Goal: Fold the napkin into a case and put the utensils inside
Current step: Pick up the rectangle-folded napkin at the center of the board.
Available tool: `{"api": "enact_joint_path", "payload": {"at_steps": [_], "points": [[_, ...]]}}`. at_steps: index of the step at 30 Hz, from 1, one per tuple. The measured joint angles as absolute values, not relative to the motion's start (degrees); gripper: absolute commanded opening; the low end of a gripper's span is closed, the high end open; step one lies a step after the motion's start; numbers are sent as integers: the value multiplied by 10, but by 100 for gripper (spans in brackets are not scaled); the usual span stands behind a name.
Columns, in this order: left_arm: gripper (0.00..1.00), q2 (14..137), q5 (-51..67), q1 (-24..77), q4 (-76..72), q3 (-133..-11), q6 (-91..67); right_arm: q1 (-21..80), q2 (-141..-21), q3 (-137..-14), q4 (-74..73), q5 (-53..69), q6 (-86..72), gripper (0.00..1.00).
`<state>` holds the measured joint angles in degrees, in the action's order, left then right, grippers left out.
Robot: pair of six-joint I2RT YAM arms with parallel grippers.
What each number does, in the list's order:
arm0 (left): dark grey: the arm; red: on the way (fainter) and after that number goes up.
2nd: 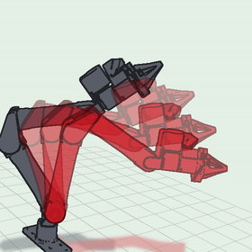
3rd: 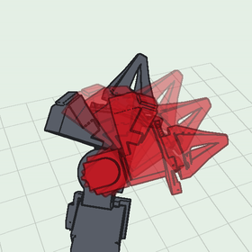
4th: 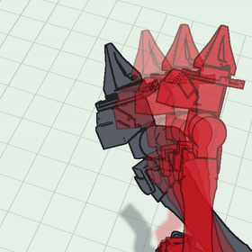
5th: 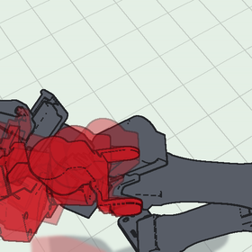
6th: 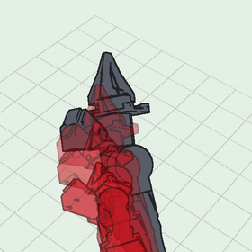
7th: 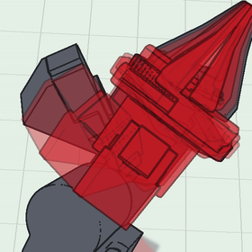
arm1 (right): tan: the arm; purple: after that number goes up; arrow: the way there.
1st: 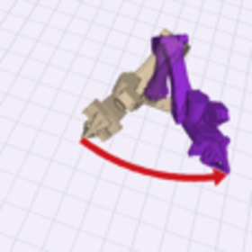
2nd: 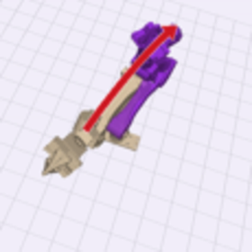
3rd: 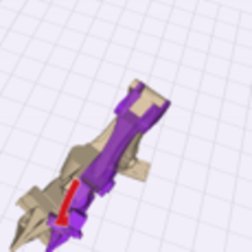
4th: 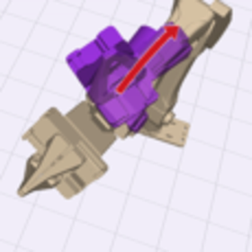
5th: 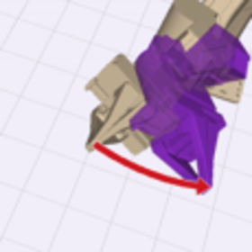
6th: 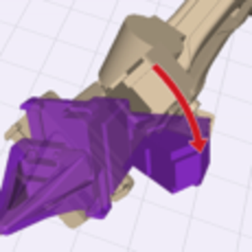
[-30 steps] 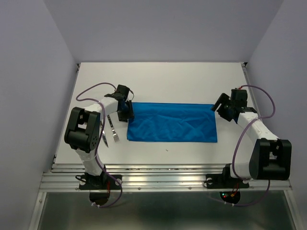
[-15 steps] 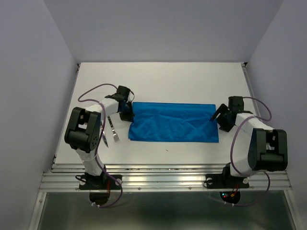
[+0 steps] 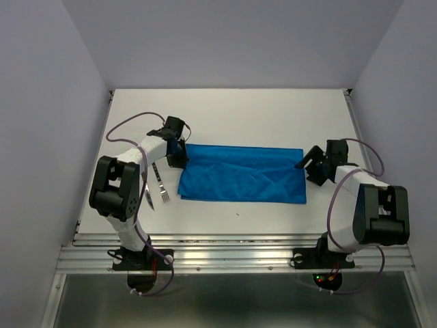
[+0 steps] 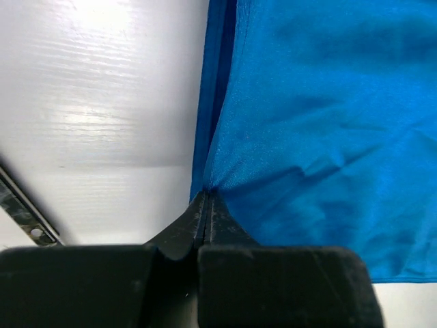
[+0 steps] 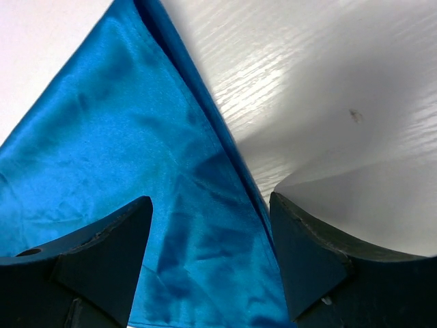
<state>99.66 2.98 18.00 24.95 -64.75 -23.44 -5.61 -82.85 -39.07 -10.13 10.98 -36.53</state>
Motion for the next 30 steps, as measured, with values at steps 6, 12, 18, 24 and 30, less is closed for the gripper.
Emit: {"api": "enact_joint_path", "payload": {"at_steps": [6, 12, 18, 24, 30], "points": [[0, 965, 23, 180, 268, -669, -228, -50, -821, -371, -67, 132, -384, 75], [0, 956, 20, 180, 273, -680, -227, -29, -817, -357, -44, 142, -403, 76], [41, 968, 14, 179, 276, -678, -229, -29, -817, -356, -43, 140, -405, 77], [66, 976, -5, 179, 281, -664, -232, -29, -816, -356, -45, 133, -401, 78], [65, 982, -37, 178, 282, -661, -233, -29, -810, -356, -55, 125, -394, 78]]}}
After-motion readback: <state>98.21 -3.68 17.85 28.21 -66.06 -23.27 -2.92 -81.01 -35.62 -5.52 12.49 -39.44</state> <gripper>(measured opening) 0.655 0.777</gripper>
